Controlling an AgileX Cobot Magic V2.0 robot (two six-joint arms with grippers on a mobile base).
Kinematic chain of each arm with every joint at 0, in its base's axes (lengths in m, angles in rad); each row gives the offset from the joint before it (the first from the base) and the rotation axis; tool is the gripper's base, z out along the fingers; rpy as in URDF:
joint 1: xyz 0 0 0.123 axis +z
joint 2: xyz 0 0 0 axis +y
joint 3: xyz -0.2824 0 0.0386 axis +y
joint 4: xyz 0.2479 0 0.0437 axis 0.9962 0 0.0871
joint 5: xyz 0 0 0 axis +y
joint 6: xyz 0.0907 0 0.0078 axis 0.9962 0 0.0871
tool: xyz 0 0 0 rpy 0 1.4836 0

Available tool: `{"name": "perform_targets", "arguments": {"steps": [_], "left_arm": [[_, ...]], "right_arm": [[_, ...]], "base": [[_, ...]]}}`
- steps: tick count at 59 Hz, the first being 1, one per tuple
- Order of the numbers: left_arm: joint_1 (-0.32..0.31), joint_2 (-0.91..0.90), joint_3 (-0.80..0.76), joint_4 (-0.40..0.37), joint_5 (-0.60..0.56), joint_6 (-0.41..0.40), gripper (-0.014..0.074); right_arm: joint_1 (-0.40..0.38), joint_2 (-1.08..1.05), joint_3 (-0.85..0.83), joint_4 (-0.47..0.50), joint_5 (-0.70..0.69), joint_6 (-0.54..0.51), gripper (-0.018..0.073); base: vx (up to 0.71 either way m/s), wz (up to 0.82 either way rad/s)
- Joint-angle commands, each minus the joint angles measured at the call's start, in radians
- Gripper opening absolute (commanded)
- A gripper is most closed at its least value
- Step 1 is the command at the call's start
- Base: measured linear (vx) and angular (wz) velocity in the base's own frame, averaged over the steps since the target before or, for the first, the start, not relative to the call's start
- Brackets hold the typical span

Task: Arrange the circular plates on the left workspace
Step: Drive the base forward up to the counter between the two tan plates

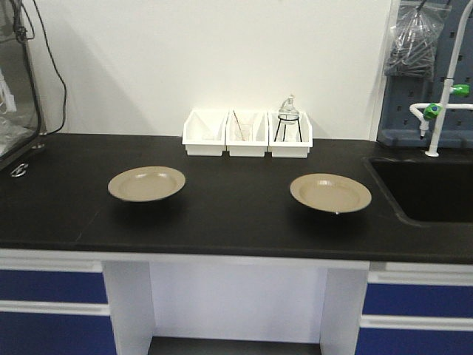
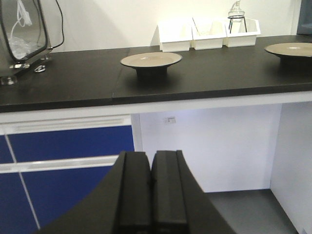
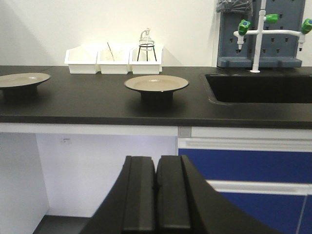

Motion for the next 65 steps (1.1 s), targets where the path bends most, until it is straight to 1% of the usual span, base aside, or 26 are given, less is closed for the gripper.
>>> {"name": "perform_targets", "arguments": {"steps": [1, 43, 65], "left_arm": [[0.002, -0.015, 0.012, -0.009, -0.084, -0.007, 0.0002], [0.002, -0.015, 0.012, -0.009, -0.084, -0.007, 0.0002], [0.002, -0.015, 0.012, -0.009, -0.084, -0.007, 0.0002]], "right_arm": [[-0.006, -0.016, 0.006, -0.012, -0.078, -0.004, -0.0001], [-0.006, -0.016, 0.006, -0.012, -0.078, -0.004, -0.0001], [-0.006, -0.016, 0.006, -0.012, -0.078, -0.004, -0.0001]], "base": [[0.5, -0.02], [0.49, -0.02], [0.4, -0.03]]}}
